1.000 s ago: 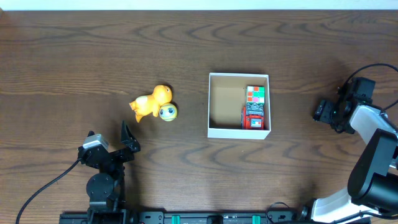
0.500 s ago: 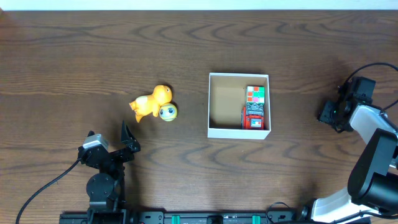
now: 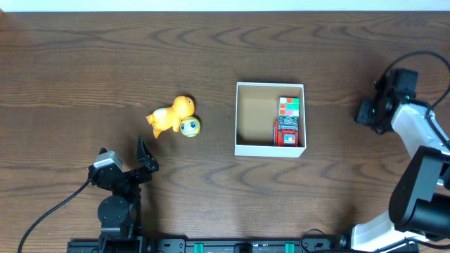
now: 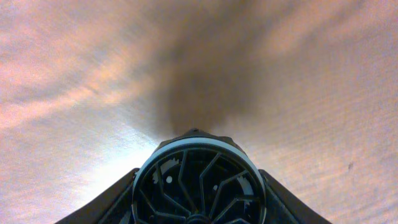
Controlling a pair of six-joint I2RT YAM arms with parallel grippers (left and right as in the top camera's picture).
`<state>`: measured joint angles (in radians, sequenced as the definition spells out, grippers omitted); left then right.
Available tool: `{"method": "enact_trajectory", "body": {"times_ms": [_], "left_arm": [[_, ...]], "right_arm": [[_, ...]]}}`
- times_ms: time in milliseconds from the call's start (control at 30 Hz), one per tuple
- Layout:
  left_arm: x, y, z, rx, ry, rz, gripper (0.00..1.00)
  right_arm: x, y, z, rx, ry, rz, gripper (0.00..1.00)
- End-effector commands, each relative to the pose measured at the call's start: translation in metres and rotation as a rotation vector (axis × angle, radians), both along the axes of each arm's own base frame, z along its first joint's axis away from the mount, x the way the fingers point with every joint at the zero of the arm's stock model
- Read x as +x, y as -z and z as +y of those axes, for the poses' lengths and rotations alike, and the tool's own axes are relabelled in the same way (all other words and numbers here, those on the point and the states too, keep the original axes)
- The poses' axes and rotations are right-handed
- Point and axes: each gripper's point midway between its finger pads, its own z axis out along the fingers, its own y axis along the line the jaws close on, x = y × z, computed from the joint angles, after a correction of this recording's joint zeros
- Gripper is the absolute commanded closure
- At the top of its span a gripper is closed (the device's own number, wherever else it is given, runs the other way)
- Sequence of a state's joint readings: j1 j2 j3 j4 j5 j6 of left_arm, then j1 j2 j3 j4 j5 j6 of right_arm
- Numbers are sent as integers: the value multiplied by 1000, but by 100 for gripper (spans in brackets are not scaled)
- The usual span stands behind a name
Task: Pack container
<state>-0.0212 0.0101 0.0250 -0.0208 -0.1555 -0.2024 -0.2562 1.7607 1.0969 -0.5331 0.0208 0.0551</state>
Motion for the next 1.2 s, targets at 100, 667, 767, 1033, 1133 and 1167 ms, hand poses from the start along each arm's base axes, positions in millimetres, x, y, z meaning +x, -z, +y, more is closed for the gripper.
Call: {"method": "enact_trajectory", "body": {"times_ms": [100, 667, 767, 1033, 1133, 1167], "left_arm": [[-1, 17, 1, 17, -5, 53, 2], [-1, 17, 1, 18, -5, 53, 2], [-1, 17, 1, 17, -5, 53, 2], [-1, 17, 1, 18, -5, 53, 2], [-1, 17, 1, 18, -5, 53, 2], [-1, 17, 1, 18, -5, 53, 2]], "right_arm": [[37, -37, 46, -26, -164, -54, 46], [51, -132, 213, -33, -588, -125, 41], [41, -130, 229, -22, -606, -100, 41], [53, -134, 200, -137, -496, -121, 38], [64, -141, 182, -133, -437, -154, 35], [68, -142, 175, -134, -417, -164, 33]]}}
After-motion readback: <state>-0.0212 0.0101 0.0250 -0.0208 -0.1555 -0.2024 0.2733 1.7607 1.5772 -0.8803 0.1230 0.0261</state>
